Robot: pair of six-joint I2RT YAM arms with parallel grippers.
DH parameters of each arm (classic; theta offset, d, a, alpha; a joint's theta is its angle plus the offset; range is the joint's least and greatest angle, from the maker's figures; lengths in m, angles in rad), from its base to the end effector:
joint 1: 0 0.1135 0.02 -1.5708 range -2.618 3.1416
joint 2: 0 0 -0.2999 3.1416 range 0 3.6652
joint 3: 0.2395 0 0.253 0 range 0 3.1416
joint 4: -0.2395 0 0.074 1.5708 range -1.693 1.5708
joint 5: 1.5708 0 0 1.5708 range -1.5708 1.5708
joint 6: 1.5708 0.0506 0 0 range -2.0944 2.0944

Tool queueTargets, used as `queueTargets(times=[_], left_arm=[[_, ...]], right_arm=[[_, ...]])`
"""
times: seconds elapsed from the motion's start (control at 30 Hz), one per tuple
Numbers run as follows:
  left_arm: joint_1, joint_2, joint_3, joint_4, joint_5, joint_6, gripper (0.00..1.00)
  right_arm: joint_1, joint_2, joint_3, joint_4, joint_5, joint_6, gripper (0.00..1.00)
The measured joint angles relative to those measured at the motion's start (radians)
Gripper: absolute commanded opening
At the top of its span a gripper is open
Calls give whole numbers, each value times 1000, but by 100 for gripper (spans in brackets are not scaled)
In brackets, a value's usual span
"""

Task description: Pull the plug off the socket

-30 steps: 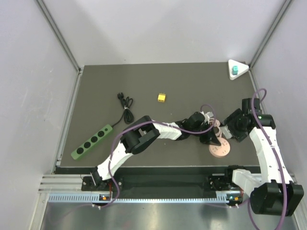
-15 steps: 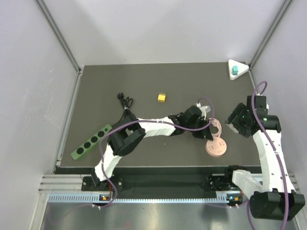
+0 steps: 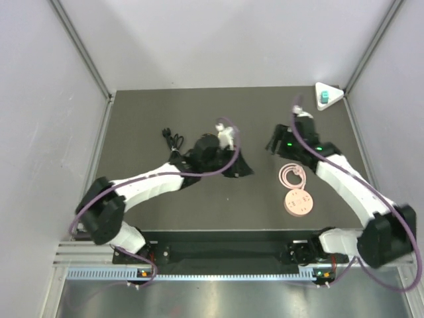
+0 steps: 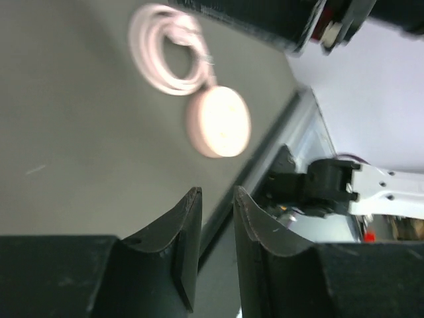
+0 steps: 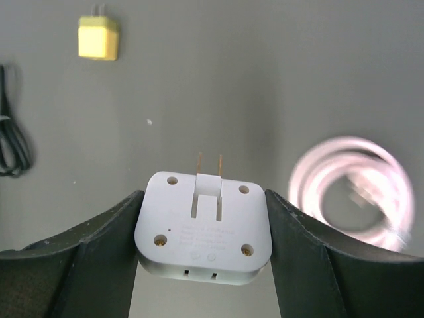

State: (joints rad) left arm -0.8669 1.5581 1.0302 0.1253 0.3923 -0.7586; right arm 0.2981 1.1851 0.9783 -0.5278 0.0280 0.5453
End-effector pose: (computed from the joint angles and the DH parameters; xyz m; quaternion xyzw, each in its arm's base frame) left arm 0.2246 -0.2945 0.2941 0.1516 0.8112 -0.5046 0.2538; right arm 0.2418 0.0728 0.3161 0.1183 0.9061 0.1545 0.3757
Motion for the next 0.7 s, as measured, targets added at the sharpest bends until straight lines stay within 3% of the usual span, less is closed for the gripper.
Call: queueTargets(times=[0.13,0.4,0.6,0.7], left_arm=[[125,-195,-145,-68,-47,27,33],[197,-557,-217,-261,-189,108,37],[218,-600,-240,-332,-230,129,37],[222,-600,-261,-372,-230,132,37]], right_arm=[[195,200,22,210,150,-33,0],[298,548,89,607,320,-105,0],[315,810,341,668,392,-131,0],[321,874,425,670,425,-135,7]])
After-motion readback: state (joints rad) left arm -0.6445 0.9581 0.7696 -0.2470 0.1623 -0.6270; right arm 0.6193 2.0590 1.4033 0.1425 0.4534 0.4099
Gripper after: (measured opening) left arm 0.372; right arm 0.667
